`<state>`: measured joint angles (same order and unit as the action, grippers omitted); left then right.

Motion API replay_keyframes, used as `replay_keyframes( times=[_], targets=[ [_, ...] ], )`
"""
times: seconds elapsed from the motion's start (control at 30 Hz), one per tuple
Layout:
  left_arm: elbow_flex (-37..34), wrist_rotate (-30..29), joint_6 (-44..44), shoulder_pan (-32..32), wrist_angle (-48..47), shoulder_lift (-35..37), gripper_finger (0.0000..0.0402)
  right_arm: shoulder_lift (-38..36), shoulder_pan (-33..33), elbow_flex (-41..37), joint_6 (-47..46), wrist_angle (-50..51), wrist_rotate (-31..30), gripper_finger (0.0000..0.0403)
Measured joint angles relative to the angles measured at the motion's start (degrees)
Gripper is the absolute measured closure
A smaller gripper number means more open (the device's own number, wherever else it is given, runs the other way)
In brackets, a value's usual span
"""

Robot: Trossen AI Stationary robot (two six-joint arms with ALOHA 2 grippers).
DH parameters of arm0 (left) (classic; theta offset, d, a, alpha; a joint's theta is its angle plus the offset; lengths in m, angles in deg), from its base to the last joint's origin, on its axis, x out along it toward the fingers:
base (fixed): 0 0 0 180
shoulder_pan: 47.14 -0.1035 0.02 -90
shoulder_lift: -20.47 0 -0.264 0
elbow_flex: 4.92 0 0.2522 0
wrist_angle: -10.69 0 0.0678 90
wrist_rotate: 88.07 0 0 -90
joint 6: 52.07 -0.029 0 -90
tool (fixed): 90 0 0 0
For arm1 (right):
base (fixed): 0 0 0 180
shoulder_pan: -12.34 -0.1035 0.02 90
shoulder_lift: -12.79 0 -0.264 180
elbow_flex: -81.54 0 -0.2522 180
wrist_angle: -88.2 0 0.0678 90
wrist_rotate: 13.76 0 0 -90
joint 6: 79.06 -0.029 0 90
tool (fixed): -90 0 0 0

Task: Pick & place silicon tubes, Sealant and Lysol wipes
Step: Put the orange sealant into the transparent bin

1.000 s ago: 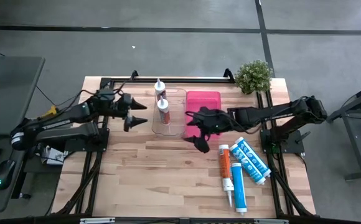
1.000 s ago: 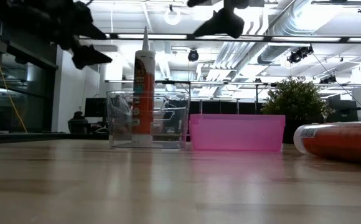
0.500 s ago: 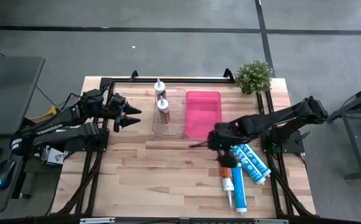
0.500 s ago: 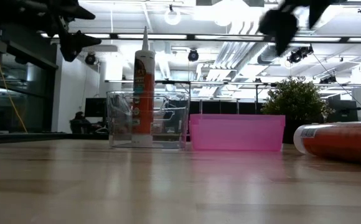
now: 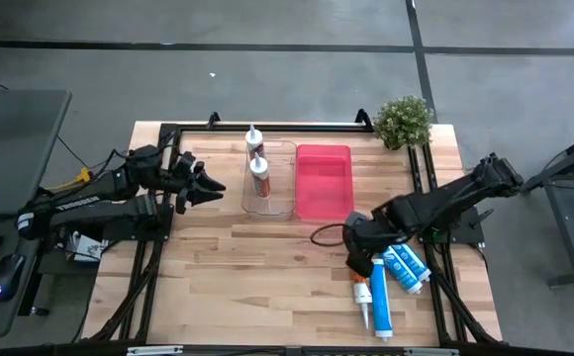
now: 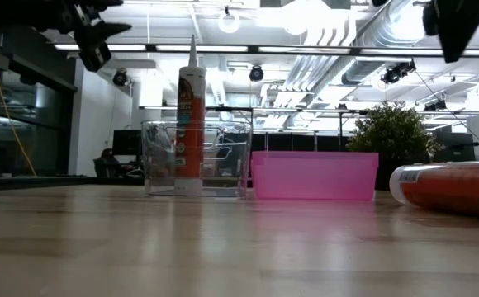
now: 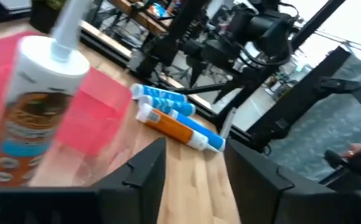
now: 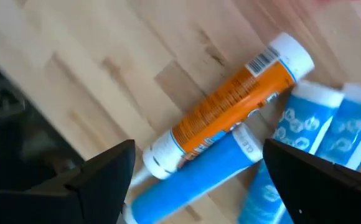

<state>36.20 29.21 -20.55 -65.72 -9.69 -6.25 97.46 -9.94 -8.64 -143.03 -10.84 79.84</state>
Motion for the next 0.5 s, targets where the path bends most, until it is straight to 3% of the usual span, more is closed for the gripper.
replay_keyframes(
  times=[0.23, 0.5],
  targets=[
    [0.00, -13.09, 1.68, 13.82, 0.58, -0.02, 0.0283, 2.23, -7.04, 0.00, -23.28, 1.35, -6.69, 0.0055],
    [0.00, -24.45, 1.89, 29.37, 4.34, -3.10, 0.0291, 10.93, -12.09, -0.05, -37.86, -3.06, -2.56, 0.0055]
  ],
)
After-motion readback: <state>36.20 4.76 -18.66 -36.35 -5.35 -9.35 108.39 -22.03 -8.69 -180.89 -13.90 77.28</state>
